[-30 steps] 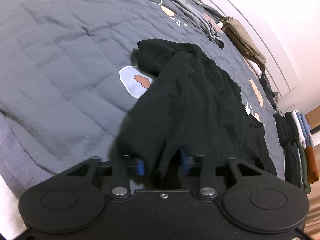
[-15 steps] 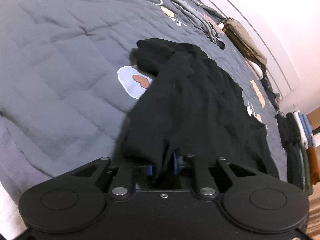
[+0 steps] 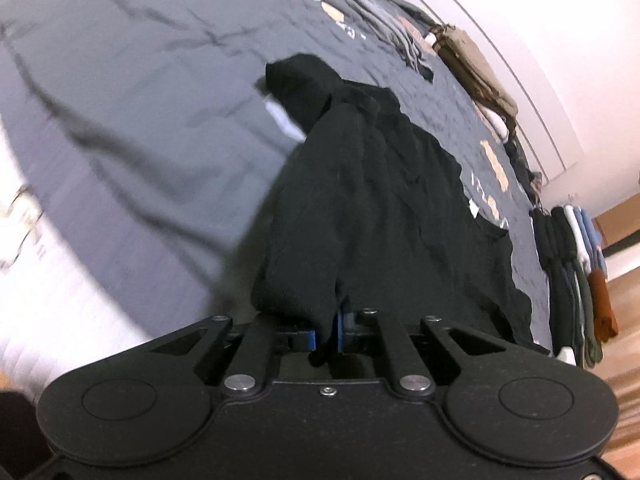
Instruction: Fold clothes
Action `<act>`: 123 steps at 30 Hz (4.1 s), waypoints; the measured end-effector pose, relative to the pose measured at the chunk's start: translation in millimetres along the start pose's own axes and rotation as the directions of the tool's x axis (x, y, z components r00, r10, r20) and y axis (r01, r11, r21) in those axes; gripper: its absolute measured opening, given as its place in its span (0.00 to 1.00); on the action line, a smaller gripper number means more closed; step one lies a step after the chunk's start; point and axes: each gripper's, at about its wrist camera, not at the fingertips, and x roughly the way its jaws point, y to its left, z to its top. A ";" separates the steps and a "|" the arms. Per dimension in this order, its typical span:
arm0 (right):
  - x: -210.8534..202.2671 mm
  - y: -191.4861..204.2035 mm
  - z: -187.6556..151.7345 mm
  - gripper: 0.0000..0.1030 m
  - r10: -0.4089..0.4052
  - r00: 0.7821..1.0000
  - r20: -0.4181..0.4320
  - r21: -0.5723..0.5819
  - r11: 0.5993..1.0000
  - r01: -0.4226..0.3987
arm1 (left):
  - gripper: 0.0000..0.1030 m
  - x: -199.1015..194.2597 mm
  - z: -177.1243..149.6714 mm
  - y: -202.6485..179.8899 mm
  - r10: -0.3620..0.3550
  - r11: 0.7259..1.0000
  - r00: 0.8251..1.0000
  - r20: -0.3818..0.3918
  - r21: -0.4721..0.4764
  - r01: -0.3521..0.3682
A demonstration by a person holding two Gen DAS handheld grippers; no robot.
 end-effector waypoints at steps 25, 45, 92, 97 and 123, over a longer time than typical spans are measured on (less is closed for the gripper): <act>-68.4 60.7 7.7 0.34 -0.122 0.971 0.206 -0.498 0.841 0.211 | 0.42 -58.9 1.7 -21.4 0.169 0.961 0.944 0.283 0.164 -0.221; 111.3 194.6 -36.6 0.43 0.053 0.977 -0.205 -0.748 0.636 -0.191 | 0.55 8.4 123.7 -21.2 0.064 0.972 0.958 0.280 0.199 -0.123; 77.7 66.8 61.6 0.08 -0.276 0.960 -0.036 -0.763 0.629 0.153 | 0.04 40.6 54.1 -53.3 0.167 0.816 0.984 0.069 0.550 -0.177; 47.1 73.0 65.1 0.08 -0.226 0.969 -0.098 -0.741 0.667 0.081 | 0.04 12.8 60.9 -48.4 0.102 0.836 0.994 0.023 0.539 -0.099; 2.4 102.6 53.7 0.38 -0.119 0.991 -0.068 -0.753 0.657 0.027 | 0.46 -12.8 85.7 -35.8 0.026 0.909 0.995 0.095 0.411 -0.063</act>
